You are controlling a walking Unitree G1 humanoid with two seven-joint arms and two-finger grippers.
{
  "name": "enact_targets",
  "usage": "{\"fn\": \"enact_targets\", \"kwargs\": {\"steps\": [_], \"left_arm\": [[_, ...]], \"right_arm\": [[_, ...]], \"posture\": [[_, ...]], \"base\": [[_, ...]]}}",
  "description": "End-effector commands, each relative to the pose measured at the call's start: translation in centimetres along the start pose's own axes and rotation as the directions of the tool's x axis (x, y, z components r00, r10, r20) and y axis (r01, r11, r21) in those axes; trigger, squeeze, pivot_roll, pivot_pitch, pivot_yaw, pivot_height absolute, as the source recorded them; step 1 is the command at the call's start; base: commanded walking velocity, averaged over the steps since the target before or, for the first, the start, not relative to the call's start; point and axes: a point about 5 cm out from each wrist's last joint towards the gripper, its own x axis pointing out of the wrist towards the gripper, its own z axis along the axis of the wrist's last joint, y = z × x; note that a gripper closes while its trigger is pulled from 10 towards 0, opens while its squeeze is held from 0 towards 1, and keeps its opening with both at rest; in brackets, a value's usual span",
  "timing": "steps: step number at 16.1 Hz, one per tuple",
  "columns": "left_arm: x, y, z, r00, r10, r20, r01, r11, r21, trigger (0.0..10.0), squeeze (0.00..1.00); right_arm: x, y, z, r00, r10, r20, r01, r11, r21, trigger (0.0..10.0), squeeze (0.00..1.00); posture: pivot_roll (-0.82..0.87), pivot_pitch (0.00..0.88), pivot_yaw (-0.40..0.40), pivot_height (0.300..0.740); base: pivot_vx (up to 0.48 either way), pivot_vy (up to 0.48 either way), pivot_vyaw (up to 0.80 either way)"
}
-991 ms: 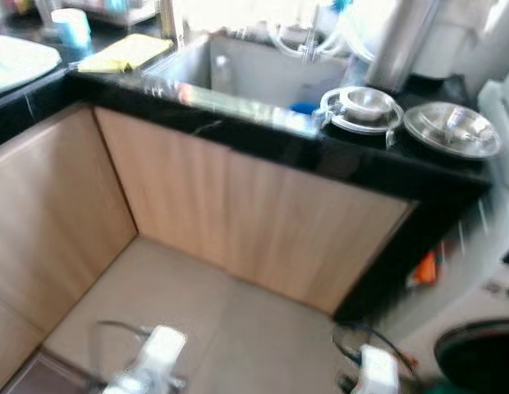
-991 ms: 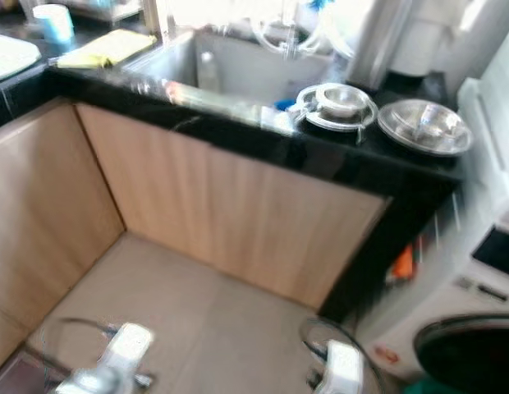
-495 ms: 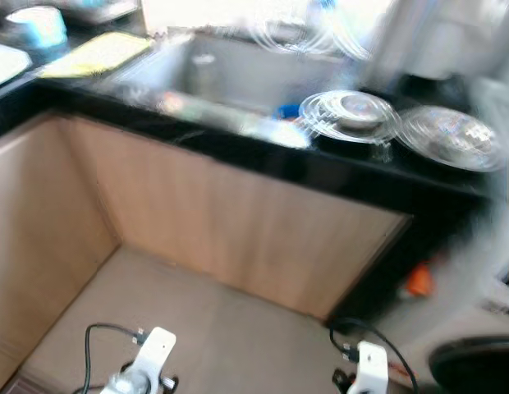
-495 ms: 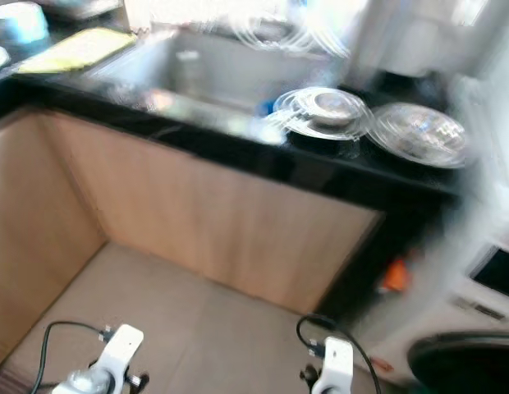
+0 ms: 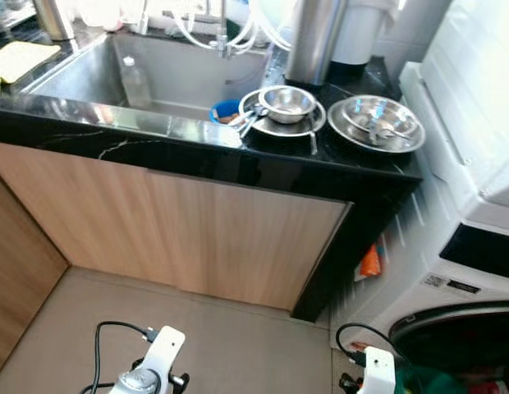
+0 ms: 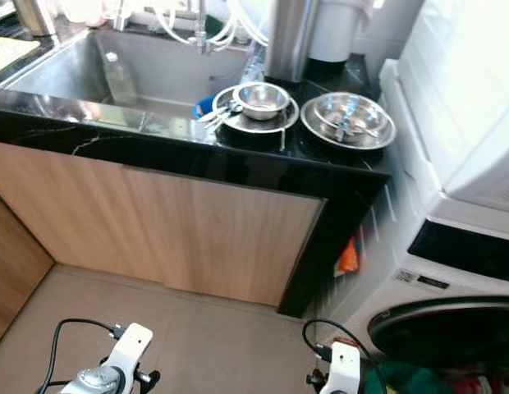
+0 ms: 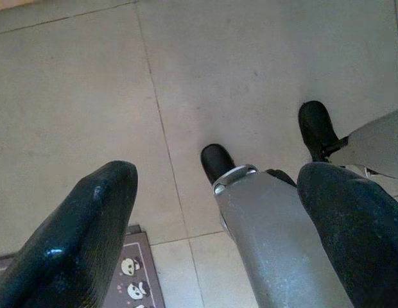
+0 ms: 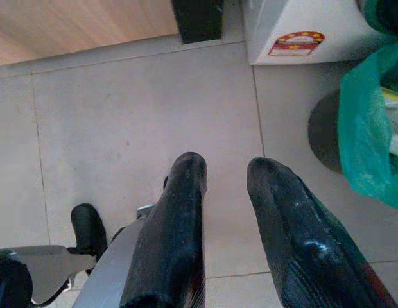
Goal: Kitchen organization
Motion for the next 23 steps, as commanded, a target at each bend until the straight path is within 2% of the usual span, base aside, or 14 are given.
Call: {"fn": "enact_targets", "kwargs": {"steps": [1,7,10,13,23], "left_arm": [[-0.04,-0.06,-0.42,1.000,-0.001,-0.012,0.001,1.000,-0.001,10.0,0.00],[-0.04,-0.09,-0.42,1.000,-0.005,-0.011,0.005,1.000,0.002,10.0,0.00],[-0.04,-0.15,-0.46,1.000,-0.008,-0.013,0.008,1.000,0.000,10.0,0.00],[-0.04,-0.12,-0.52,1.000,-0.005,-0.018,0.005,1.000,0.002,10.0,0.00],[-0.04,-0.04,-0.50,1.000,-0.001,-0.025,0.002,1.000,0.008,10.0,0.00]], "right_arm": [[-0.04,-0.17,-0.18,1.000,-0.002,-0.009,0.002,1.000,-0.007,10.0,0.00],[-0.05,-0.16,-0.17,1.000,-0.003,-0.002,0.003,1.000,-0.002,10.0,0.00],[-0.10,-0.27,-0.07,0.999,-0.022,0.032,0.021,0.999,0.038,10.0,0.00],[-0.10,-0.25,-0.10,0.999,-0.019,0.031,0.018,0.999,0.039,10.0,0.00],[-0.07,-0.18,-0.09,1.000,-0.015,0.021,0.014,0.999,0.030,10.0,0.00]], "posture": [[0.22,0.105,-0.095,0.740],[0.22,0.103,-0.095,0.736],[0.22,0.105,-0.099,0.736],[0.22,0.111,-0.098,0.736],[0.22,0.124,-0.095,0.736]], "base": [[0.000,0.000,-0.58],[0.000,0.000,-0.53],[0.000,0.000,0.00],[0.000,0.000,0.00],[0.000,0.000,-0.70]]}}
